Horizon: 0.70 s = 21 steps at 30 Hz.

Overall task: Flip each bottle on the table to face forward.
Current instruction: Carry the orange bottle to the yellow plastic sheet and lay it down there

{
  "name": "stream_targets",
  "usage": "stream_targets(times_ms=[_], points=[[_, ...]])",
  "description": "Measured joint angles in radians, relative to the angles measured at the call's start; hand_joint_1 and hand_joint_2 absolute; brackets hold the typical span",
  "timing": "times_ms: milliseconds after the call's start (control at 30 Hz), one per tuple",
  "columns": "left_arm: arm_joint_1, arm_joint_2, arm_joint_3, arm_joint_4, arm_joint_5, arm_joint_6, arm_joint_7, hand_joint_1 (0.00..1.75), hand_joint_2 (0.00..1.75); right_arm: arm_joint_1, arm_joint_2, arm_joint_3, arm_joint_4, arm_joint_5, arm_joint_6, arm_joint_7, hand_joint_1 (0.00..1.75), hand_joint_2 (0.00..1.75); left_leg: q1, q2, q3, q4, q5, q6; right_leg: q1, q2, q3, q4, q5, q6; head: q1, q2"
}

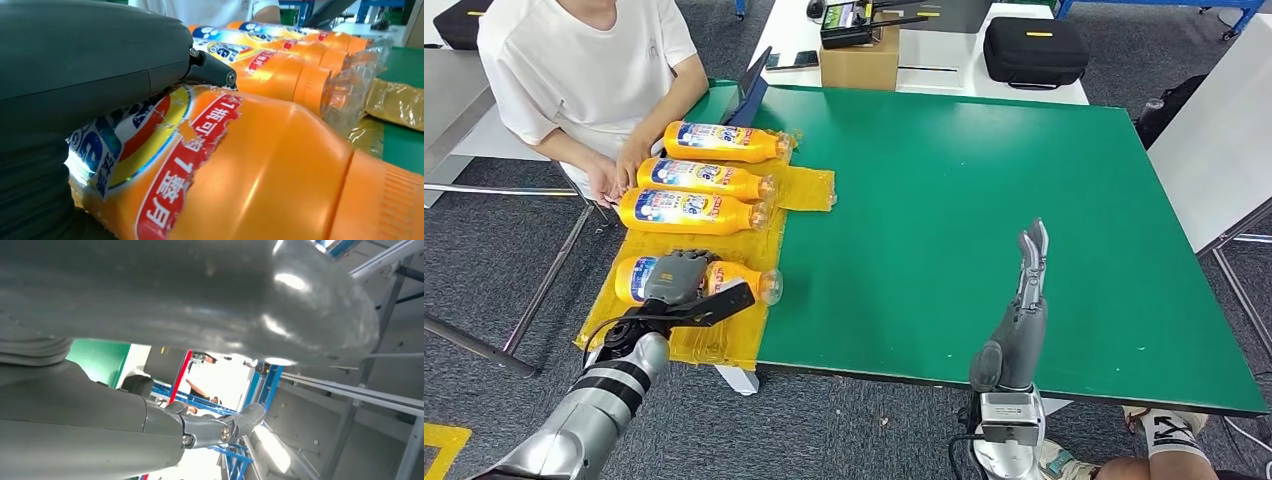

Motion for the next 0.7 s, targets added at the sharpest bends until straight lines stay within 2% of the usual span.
stream_targets(times_ms=[100, 133, 300, 533, 700], points=[[-0.023, -0.007, -0.010, 0.035, -0.002, -0.005, -0.011, 0.09, 1.75, -0.004, 0.000, 0.000, 0.013, -0.001, 0.006, 0.000, 0.00, 0.00, 0.000, 0.000, 0.000, 0.000, 0.000, 0.000, 0.000, 0.000, 0.000, 0.000, 0.000, 0.000, 0.000, 0.000], [-0.029, -0.009, -0.012, 0.042, 0.000, -0.009, -0.016, 0.00, 1.75, -0.005, 0.000, 0.000, 0.017, -0.002, 0.008, 0.000, 0.00, 0.00, 0.000, 0.000, 0.000, 0.000, 0.000, 0.000, 0.000, 0.000, 0.000, 0.000, 0.000, 0.000, 0.000, 0.000], [-0.041, -0.032, -0.014, 0.060, 0.063, -0.085, -0.084, 0.00, 1.75, -0.008, 0.004, 0.000, 0.034, -0.008, 0.016, 0.000, 0.00, 0.00, 0.000, -0.001, 0.000, 0.000, 0.000, 0.000, 0.000, 0.000, 0.001, 0.000, 0.000, 0.000, 0.000, 0.000], [-0.043, -0.050, -0.013, 0.065, 0.113, -0.126, -0.128, 0.00, 1.75, -0.012, 0.005, 0.001, 0.051, -0.018, 0.017, 0.000, 0.00, 0.00, 0.000, -0.001, 0.000, 0.000, 0.000, 0.000, 0.000, 0.000, 0.001, 0.000, 0.000, 0.000, 0.000, 0.000], [0.011, -0.076, -0.006, -0.024, 0.377, -0.316, -0.271, 0.00, 1.75, -0.020, 0.004, 0.008, 0.063, -0.044, 0.012, 0.000, 0.00, 0.00, 0.000, 0.000, 0.000, 0.000, 0.000, 0.000, 0.000, 0.000, 0.000, 0.000, 0.000, 0.000, 0.000, 0.000]])
